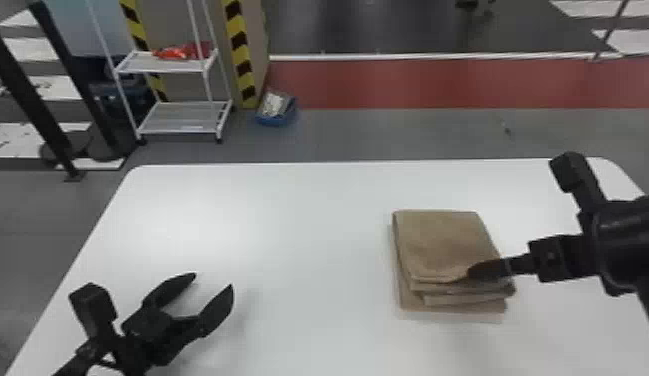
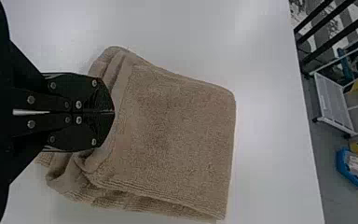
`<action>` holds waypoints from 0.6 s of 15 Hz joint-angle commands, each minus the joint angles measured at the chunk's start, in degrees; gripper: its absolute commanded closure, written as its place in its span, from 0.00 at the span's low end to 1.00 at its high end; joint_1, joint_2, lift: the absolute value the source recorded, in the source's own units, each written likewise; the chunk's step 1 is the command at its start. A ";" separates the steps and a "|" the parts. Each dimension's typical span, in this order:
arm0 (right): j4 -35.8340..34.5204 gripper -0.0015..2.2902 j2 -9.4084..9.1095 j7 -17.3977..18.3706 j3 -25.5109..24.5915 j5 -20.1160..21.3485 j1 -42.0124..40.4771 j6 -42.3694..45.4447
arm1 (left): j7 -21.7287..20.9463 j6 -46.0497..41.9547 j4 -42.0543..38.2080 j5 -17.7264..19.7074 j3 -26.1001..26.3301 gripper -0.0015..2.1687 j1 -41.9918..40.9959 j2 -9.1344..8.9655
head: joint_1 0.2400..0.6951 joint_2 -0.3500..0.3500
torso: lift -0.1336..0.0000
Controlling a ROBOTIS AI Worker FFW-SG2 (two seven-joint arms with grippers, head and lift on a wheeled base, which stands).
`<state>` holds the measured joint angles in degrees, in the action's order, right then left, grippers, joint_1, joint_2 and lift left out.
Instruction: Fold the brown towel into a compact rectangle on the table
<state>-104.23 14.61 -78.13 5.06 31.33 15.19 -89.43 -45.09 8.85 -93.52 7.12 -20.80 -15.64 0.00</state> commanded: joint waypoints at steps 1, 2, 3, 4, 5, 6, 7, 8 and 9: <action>0.34 0.93 0.42 -0.19 0.74 0.84 -0.87 -0.65 | 0.00 -0.27 0.53 0.08 -0.29 0.03 0.08 -0.15 | 1.00 0.60 | 0.07; 0.34 0.93 0.95 -0.19 0.83 1.01 -1.48 -0.65 | 0.00 -0.27 0.53 0.08 -0.29 0.03 0.17 -0.15 | 1.00 0.60 | 0.07; 0.25 0.93 1.48 -0.19 0.92 1.01 -2.18 -0.65 | 0.00 -0.27 0.62 0.08 -0.20 0.03 0.35 -0.15 | 1.00 0.60 | 0.07; 0.25 0.93 1.83 -0.19 1.00 1.19 -2.71 -0.65 | 0.00 -0.27 0.70 0.08 -0.11 0.03 0.43 -0.15 | 1.00 0.60 | 0.07; 0.25 0.93 2.09 -0.19 1.00 1.36 -3.42 -0.65 | 0.00 -0.27 0.70 0.00 -0.03 0.03 0.52 -0.15 | 1.00 0.59 | 0.07; -0.10 0.93 2.09 -0.19 0.74 1.45 -4.03 -0.65 | 0.00 -0.27 0.70 0.08 -0.03 0.03 0.61 -0.15 | 1.00 0.58 | 0.07; -0.54 0.93 2.09 -0.19 -0.31 0.92 -4.12 -0.65 | -0.08 -0.27 0.62 0.08 0.06 0.03 0.70 -0.15 | 1.00 0.57 | 0.07; -2.38 0.93 2.09 -0.19 -2.42 -0.75 -4.12 -0.65 | -0.08 -0.27 0.62 0.08 0.06 0.03 0.70 -0.15 | 1.00 0.57 | 0.07; -5.02 0.93 2.09 -0.19 -4.80 -3.21 -4.29 -0.65 | -0.08 -0.27 0.62 0.08 -0.11 0.03 0.70 -0.15 | 1.00 0.56 | 0.07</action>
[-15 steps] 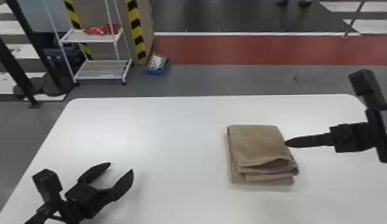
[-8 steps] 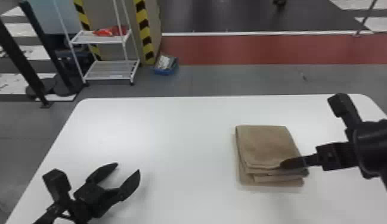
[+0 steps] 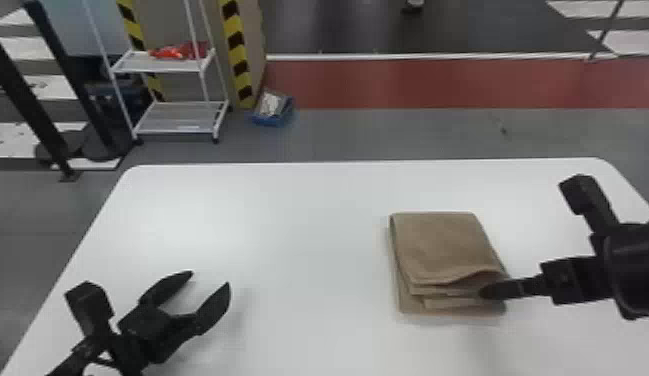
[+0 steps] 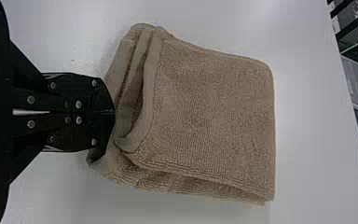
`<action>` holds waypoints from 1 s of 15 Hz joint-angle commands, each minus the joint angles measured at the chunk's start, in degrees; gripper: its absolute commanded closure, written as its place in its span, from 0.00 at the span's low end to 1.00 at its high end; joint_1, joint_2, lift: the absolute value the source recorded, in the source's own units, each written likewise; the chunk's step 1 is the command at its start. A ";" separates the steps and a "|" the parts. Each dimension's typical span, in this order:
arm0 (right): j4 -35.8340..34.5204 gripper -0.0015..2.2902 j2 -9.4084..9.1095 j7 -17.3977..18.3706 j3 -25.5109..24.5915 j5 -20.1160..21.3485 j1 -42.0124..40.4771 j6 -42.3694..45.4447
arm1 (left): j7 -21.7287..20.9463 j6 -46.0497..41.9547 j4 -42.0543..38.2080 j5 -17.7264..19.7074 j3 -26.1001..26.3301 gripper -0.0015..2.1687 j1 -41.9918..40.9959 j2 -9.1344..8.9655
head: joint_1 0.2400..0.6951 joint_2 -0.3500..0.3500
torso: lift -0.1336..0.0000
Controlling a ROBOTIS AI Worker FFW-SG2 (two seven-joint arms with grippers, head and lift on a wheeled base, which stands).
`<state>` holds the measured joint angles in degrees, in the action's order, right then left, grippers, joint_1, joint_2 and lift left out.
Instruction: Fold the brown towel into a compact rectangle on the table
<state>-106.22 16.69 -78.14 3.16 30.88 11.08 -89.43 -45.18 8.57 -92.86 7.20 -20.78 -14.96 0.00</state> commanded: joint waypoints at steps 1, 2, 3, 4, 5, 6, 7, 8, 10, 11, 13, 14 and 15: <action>-4.44 0.93 -0.17 -0.19 -5.01 -3.63 0.00 -0.65 | 0.00 0.00 -0.04 0.00 -0.14 0.03 0.02 -0.15 | 1.00 0.56 | 0.07; -4.52 0.93 -1.49 -0.19 -6.59 -3.81 1.14 -0.65 | 0.09 0.00 0.04 0.00 -0.14 0.03 0.11 -0.15 | 1.00 0.56 | 0.07; -4.00 0.93 -2.54 -0.19 -6.94 -3.81 2.81 -0.65 | 0.00 0.00 0.04 -0.09 0.13 0.03 0.19 -0.15 | 1.00 0.55 | 0.07; -1.36 0.93 -3.33 -0.19 -6.77 -3.81 3.78 -0.65 | 0.00 0.00 0.04 -0.09 0.21 0.03 0.19 -0.15 | 1.00 0.55 | 0.07; 1.19 0.93 -4.30 -0.19 -6.68 -3.72 4.92 -0.65 | 0.00 0.00 0.04 -0.09 0.21 0.03 0.19 -0.15 | 1.00 0.55 | 0.07; 1.89 0.93 -4.92 -0.19 -5.54 -3.72 4.66 -0.65 | 0.00 0.00 0.04 -0.09 0.13 0.03 0.19 -0.15 | 1.00 0.56 | 0.07; 2.86 0.93 -5.62 -0.19 -5.01 -3.54 4.48 -0.65 | 0.00 0.00 0.04 -0.09 -0.05 0.03 0.19 -0.15 | 1.00 0.56 | 0.07; 5.06 0.93 -5.71 -0.19 -4.13 -3.37 4.83 -0.65 | -0.09 0.00 0.04 -0.09 -0.14 0.03 0.19 -0.15 | 1.00 0.57 | 0.07; 8.31 0.93 -5.62 -0.19 -2.72 -2.40 5.01 -0.65 | -0.09 0.00 -0.04 -0.09 -0.05 0.03 0.19 -0.15 | 1.00 0.61 | 0.07; 8.40 0.93 -5.53 -0.19 -2.64 -2.31 4.48 -0.65 | -0.09 0.00 0.04 -0.09 -0.14 0.03 0.19 -0.15 | 1.00 0.61 | 0.07; 8.13 0.93 -4.83 -0.19 -2.64 -1.79 3.42 -0.65 | -0.09 0.00 0.04 -0.09 -0.31 0.03 0.19 -0.15 | 1.00 0.62 | 0.07; 8.05 0.93 -4.48 -0.19 -2.72 -1.52 2.81 -0.65 | -0.09 0.00 0.04 -0.09 -0.23 0.03 0.28 -0.15 | 1.00 0.61 | 0.07; 8.22 0.93 -4.48 -0.19 -2.72 -1.26 2.37 -0.65 | -0.09 0.00 0.04 -0.09 0.04 0.03 0.37 -0.15 | 1.00 0.61 | 0.07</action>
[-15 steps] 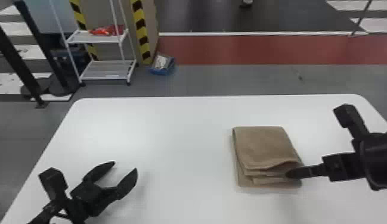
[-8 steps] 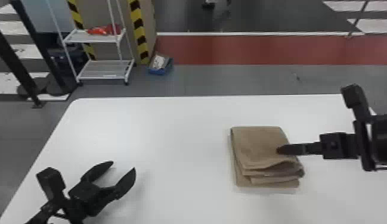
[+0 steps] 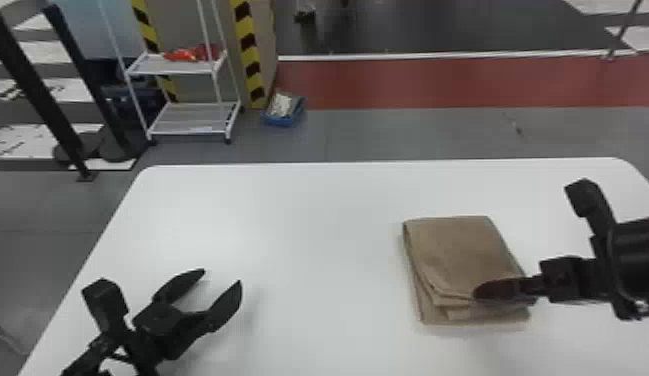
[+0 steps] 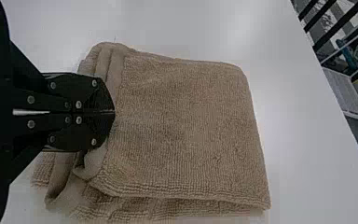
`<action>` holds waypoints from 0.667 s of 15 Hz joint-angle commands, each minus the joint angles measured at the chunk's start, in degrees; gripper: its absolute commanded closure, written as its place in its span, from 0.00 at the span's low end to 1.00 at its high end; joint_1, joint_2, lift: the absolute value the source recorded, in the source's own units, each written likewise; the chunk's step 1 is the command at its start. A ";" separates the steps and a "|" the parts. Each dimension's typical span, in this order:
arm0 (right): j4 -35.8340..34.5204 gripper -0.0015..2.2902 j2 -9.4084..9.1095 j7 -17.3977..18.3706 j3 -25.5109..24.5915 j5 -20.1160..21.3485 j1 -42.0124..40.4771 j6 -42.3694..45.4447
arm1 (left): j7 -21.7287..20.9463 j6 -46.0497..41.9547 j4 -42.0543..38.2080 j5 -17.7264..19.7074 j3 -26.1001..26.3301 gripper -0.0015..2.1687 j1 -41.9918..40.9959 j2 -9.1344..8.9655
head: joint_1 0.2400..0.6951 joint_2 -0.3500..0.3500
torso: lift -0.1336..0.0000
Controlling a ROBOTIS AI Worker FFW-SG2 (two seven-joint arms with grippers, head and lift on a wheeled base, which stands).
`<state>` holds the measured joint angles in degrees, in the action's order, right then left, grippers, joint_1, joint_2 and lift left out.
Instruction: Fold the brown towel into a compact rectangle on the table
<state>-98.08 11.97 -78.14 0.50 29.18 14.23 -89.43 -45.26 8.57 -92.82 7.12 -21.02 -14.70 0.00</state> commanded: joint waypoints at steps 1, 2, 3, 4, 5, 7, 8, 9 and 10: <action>0.17 0.93 0.24 -0.18 0.03 0.70 -1.40 -0.65 | 0.00 0.00 0.01 0.00 0.54 0.03 0.11 -0.15 | 1.00 0.61 | 0.07; 0.17 0.93 0.24 -0.18 0.12 0.61 -1.84 -0.65 | 0.00 0.00 0.01 0.00 0.63 0.03 0.11 -0.15 | 1.00 0.60 | 0.07; -0.01 0.93 0.24 -0.18 0.21 0.08 -2.19 -0.65 | 0.00 0.00 0.01 0.00 0.63 0.03 0.20 -0.15 | 1.00 0.59 | 0.07; -0.45 0.93 0.16 -0.18 0.21 -0.36 -2.63 -0.65 | 0.00 0.00 0.01 0.00 0.54 0.03 0.11 -0.15 | 1.00 0.59 | 0.07; -1.06 0.93 -0.11 -0.18 0.21 -1.06 -3.07 -0.65 | 0.00 0.00 0.01 0.00 0.36 0.03 0.11 -0.15 | 1.00 0.59 | 0.07; -2.64 0.93 -0.64 -0.18 1.35 -1.41 -3.16 -0.65 | 0.00 0.00 0.01 0.00 0.19 0.03 0.02 -0.15 | 1.00 0.60 | 0.07; -2.64 0.93 -1.07 -0.18 1.97 -1.50 -3.16 -0.65 | 0.00 0.00 0.01 0.00 0.10 0.03 0.02 -0.15 | 1.00 0.62 | 0.07; -2.64 0.93 -1.43 -0.18 2.67 -1.50 -3.16 -0.65 | -0.09 0.00 0.01 0.00 0.01 0.03 -0.16 -0.15 | 1.00 0.63 | 0.07; -2.64 0.93 -2.22 -0.18 2.93 -1.50 -3.16 -0.65 | -0.09 0.00 0.01 0.09 -0.16 0.03 -0.16 -0.15 | 1.00 0.64 | 0.07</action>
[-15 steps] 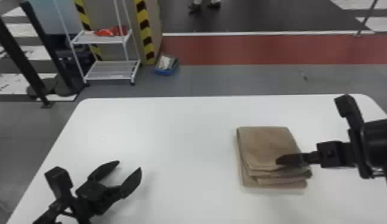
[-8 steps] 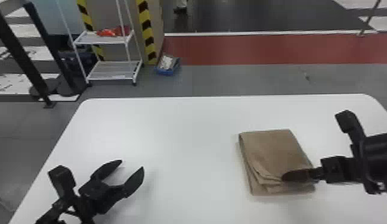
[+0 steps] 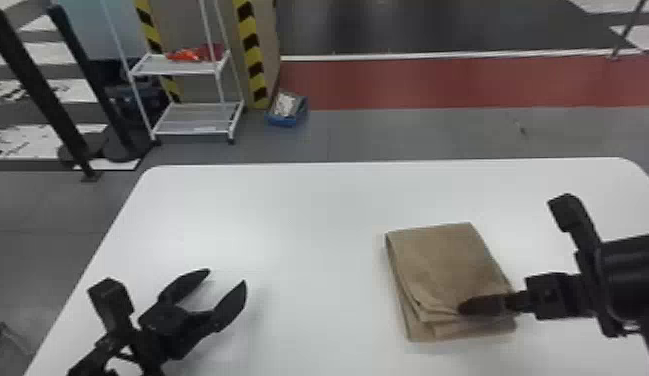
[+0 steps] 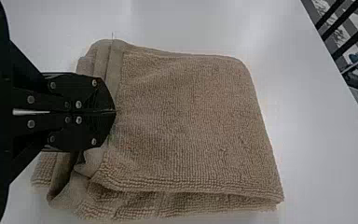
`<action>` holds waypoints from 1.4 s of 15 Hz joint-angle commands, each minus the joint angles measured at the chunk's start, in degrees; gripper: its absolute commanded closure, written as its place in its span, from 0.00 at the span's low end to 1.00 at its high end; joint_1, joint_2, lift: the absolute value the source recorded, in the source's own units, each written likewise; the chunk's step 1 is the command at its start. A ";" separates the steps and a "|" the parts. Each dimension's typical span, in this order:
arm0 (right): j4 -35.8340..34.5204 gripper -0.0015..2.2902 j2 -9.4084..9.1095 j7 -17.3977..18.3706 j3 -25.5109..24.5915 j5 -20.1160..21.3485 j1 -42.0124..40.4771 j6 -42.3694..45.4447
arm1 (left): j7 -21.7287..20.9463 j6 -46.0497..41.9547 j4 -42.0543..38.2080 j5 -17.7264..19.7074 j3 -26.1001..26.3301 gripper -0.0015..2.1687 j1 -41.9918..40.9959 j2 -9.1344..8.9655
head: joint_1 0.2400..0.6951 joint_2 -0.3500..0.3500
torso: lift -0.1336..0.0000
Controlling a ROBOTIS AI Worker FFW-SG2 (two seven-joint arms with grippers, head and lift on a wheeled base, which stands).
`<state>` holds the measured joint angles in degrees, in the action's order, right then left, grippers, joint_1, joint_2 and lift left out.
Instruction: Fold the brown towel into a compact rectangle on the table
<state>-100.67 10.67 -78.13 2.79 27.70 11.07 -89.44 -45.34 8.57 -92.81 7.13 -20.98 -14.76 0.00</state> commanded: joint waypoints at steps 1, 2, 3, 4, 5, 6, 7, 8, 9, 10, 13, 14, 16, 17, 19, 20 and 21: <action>-0.06 0.93 -1.27 -0.20 1.52 -0.10 0.09 -0.64 | -0.01 0.00 0.00 0.07 -0.20 0.03 -0.18 -0.15 | 1.00 0.65 | 0.07; -0.06 0.93 -2.32 -0.20 1.69 -0.10 0.18 -0.64 | -0.10 0.00 0.00 0.16 -0.29 0.03 -0.18 -0.15 | 1.00 0.67 | 0.07; -0.50 0.93 -2.76 -0.20 2.48 -0.19 0.27 -0.64 | -0.19 0.00 0.00 0.16 -0.29 0.03 -0.18 -0.15 | 1.00 0.70 | 0.07; -1.11 0.93 -3.20 -0.20 3.28 -0.45 0.18 -0.64 | -0.19 0.00 0.00 0.16 -0.38 0.03 -0.26 -0.15 | 1.00 0.71 | 0.07; -1.46 0.93 -3.90 -0.20 3.45 -0.54 0.18 -0.64 | -0.27 0.00 0.00 0.25 -0.38 0.03 -0.26 -0.15 | 1.00 0.73 | 0.07; -2.08 0.93 -4.26 -0.20 3.80 -1.24 0.18 -0.64 | -0.27 0.00 0.00 0.25 -0.38 0.03 -0.26 -0.15 | 1.00 0.74 | 0.07; -2.52 0.93 -4.34 -0.20 4.07 -1.42 0.18 -0.64 | -0.36 0.00 0.00 0.34 -0.47 0.03 -0.26 -0.15 | 1.00 0.76 | 0.07; -2.69 0.93 -4.52 -0.20 4.15 -1.86 0.18 -0.64 | -0.36 0.00 0.00 0.34 -0.73 0.03 -0.26 -0.15 | 1.00 0.77 | 0.07; -3.22 0.93 -4.61 -0.20 4.15 -2.39 0.00 -0.64 | -0.45 0.00 0.00 0.34 -0.82 0.03 -0.26 -0.15 | 1.00 0.79 | 0.07; -3.83 0.93 -4.61 -0.20 4.15 -2.91 -0.08 -0.64 | -0.63 0.00 0.00 0.34 -0.82 0.03 -0.26 -0.15 | 1.00 0.80 | 0.07; -7.35 0.93 -4.96 -0.20 -0.15 -6.96 -0.61 -0.64 | -0.71 0.00 0.00 0.34 -0.82 0.03 -0.26 -0.15 | 1.00 0.82 | 0.07; -7.97 0.93 -6.28 -0.20 -2.79 -7.57 -0.61 -0.64 | -0.71 0.00 0.00 0.34 -0.82 0.03 -0.26 -0.15 | 1.00 0.82 | 0.07; -6.30 0.93 -6.98 -0.20 -5.60 -11.00 -0.08 -0.64 | -0.71 0.00 0.00 0.34 -0.38 0.03 -0.26 -0.15 | 1.00 0.81 | 0.07; -4.10 0.93 -7.07 0.17 -5.60 -11.26 0.62 -0.64 | -0.71 0.00 0.00 0.34 -0.29 0.03 -0.26 -0.15 | 1.00 0.80 | 0.07; 0.56 0.93 -7.68 5.18 -5.60 -12.05 2.03 -0.64 | -0.71 0.00 0.00 0.34 -0.29 0.03 -0.44 -0.15 | 1.00 0.79 | 0.07; 3.90 0.93 -7.68 7.37 -5.60 -12.32 3.17 -0.64 | -0.71 0.00 0.00 0.34 -0.38 0.03 -0.53 -0.15 | 1.00 0.78 | 0.07; 6.71 0.93 -8.21 9.04 -6.22 -12.76 4.22 -0.64 | -0.71 -0.17 0.00 0.34 -0.55 0.03 -0.70 -0.15 | 1.00 0.78 | 0.07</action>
<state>-97.82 2.92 -69.93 -2.93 15.47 13.91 -89.43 -46.05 8.57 -92.81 7.47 -21.36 -15.31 0.00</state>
